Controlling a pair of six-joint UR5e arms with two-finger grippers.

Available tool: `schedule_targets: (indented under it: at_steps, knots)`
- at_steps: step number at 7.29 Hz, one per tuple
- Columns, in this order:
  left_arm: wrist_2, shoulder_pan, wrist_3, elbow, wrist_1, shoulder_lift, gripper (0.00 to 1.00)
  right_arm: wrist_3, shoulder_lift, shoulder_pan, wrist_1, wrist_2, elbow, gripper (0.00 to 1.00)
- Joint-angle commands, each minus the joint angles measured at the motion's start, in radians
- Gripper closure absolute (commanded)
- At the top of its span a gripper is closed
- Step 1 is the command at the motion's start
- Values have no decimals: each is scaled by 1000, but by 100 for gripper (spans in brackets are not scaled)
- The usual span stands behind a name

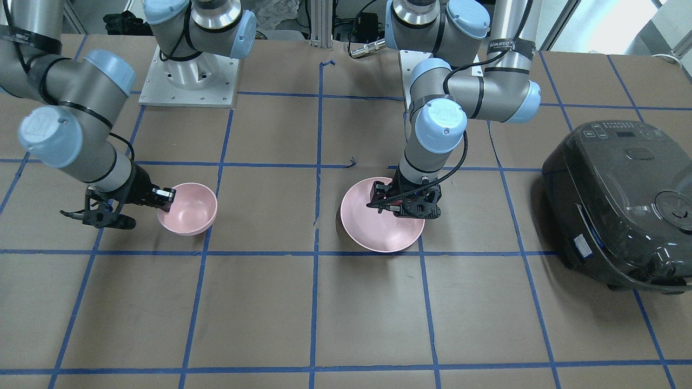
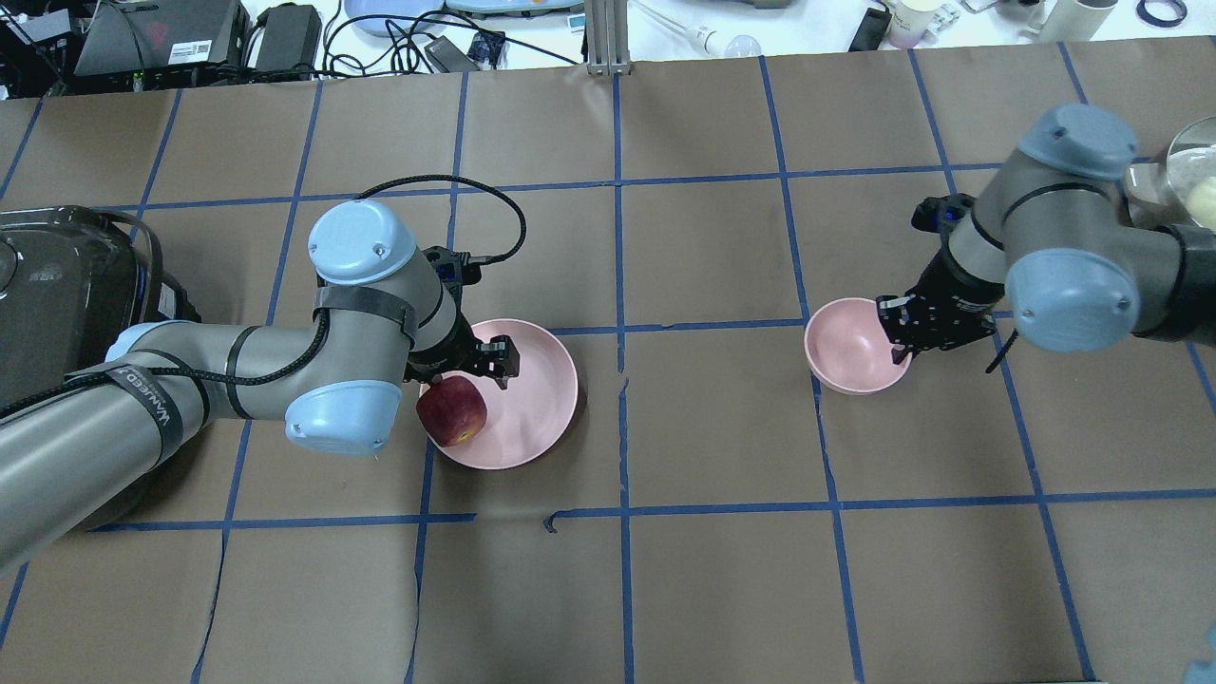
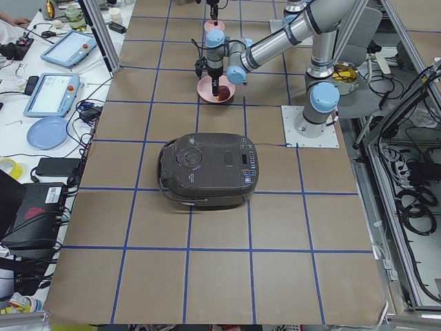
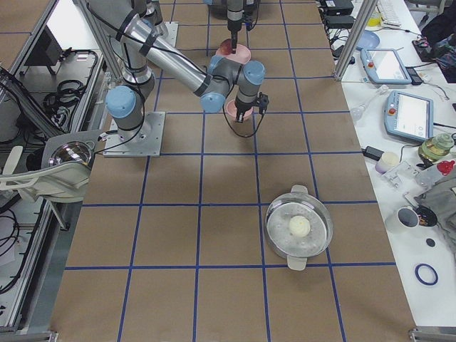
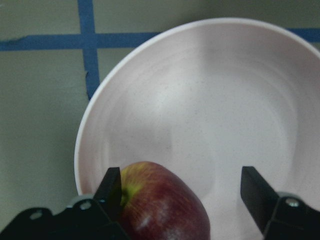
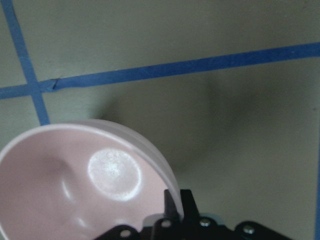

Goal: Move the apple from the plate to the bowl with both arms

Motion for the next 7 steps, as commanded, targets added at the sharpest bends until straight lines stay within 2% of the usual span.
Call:
schedule_targets:
  at_steps: [1, 3, 4, 5, 6, 7]
  knots:
    - [0, -21, 50, 3, -7, 9, 0, 253, 10, 178, -2, 52, -2, 100]
    - [9, -53, 119, 0, -28, 12, 0, 315, 39, 244, -27, 56, -2, 100]
    - [10, -52, 162, 1, -42, 15, 0, 314, 45, 244, -43, 42, -1, 18]
    - [10, -46, 215, 4, -44, 15, 0, 309, 45, 243, -43, 39, -5, 12]
    - [18, -44, 331, 6, -31, 17, 0, 299, 39, 237, -43, 37, -17, 0]
    - [65, -43, 366, 3, -31, 17, 0, 251, 36, 223, -31, 31, -89, 0]
